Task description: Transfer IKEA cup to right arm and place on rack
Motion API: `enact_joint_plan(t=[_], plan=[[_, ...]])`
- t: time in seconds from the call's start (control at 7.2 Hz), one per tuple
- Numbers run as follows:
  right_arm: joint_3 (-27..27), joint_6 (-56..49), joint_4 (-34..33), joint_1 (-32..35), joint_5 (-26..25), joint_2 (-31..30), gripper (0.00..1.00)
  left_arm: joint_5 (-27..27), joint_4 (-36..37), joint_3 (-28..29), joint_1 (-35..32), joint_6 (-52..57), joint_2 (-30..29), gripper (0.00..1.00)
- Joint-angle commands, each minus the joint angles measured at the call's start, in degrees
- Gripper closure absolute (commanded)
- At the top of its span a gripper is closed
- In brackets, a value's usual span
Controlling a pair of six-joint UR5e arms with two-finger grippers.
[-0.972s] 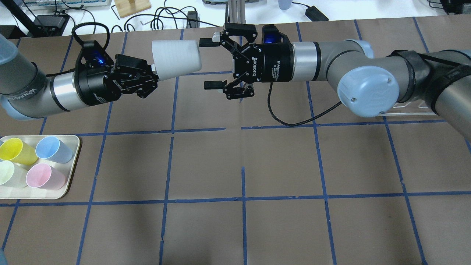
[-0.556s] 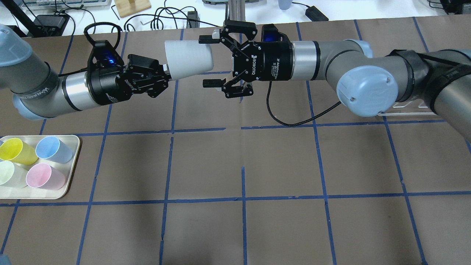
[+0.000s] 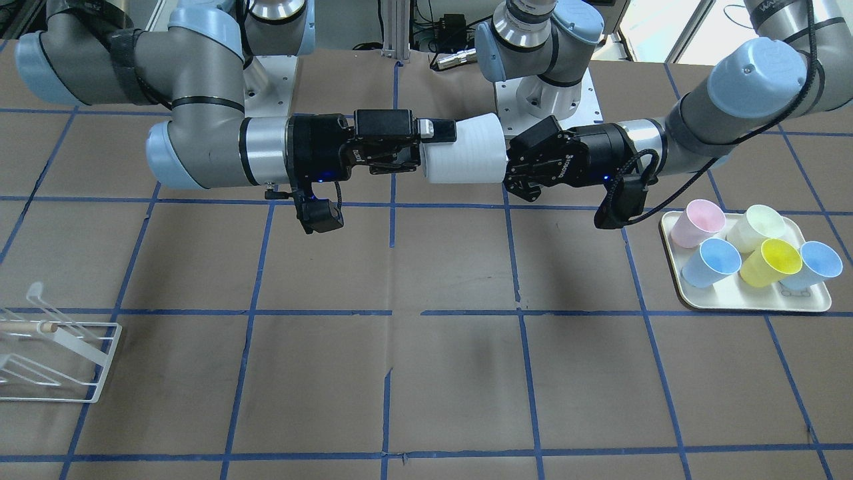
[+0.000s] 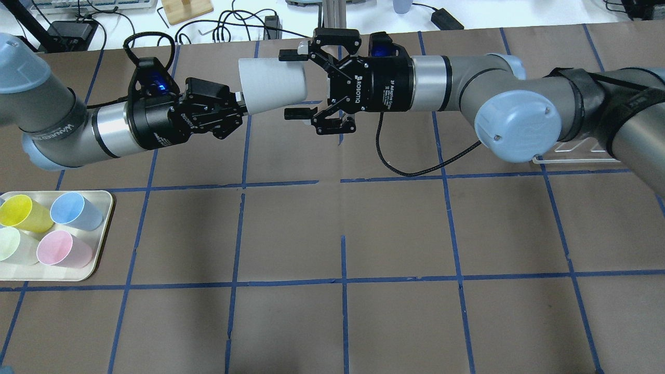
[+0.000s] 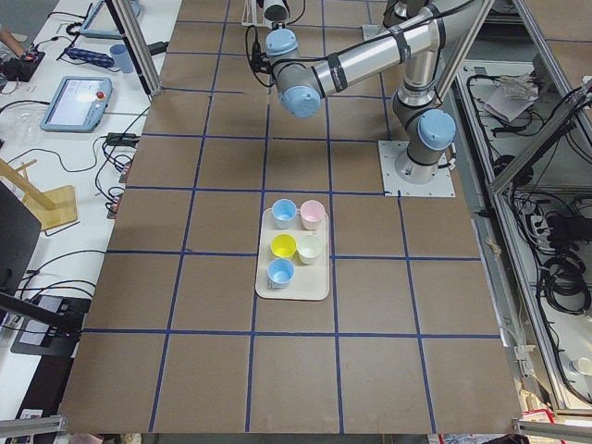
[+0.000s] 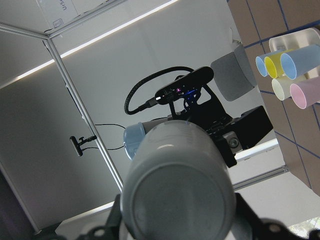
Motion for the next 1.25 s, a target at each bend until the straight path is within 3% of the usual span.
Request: enact_joint_plan(t=[0.0,0.14,0.28,0.83,1.11], plan=[[-0.1,0.1,0.1,0.0,-0.2,0.0,0.6,-0.1,-0.8,-0.1,-0.1,1.1,-0.3,1.0],[-0.1,0.2,0.1,0.0,-0.2,0.1,0.6,-0.2,-2.0,0.0,-0.1,1.0,0.0,0.56],[-0.1,0.3,0.1,0.0,-0.2,0.1,0.6,-0.1,-5.7,0.7,0.1,1.1,-0.3,0.01],[-0.2,1.8,0.1,-0.3,-0.1,-0.1,0.6,0.5,-6.9,2.6,1.1,0.8,0.4,0.0],[-0.2,1.9,0.2,-0.8,-0.4,-0.1,0.6,5.0,-11.5,3.9,7.3,0.3,0.8,0.0]])
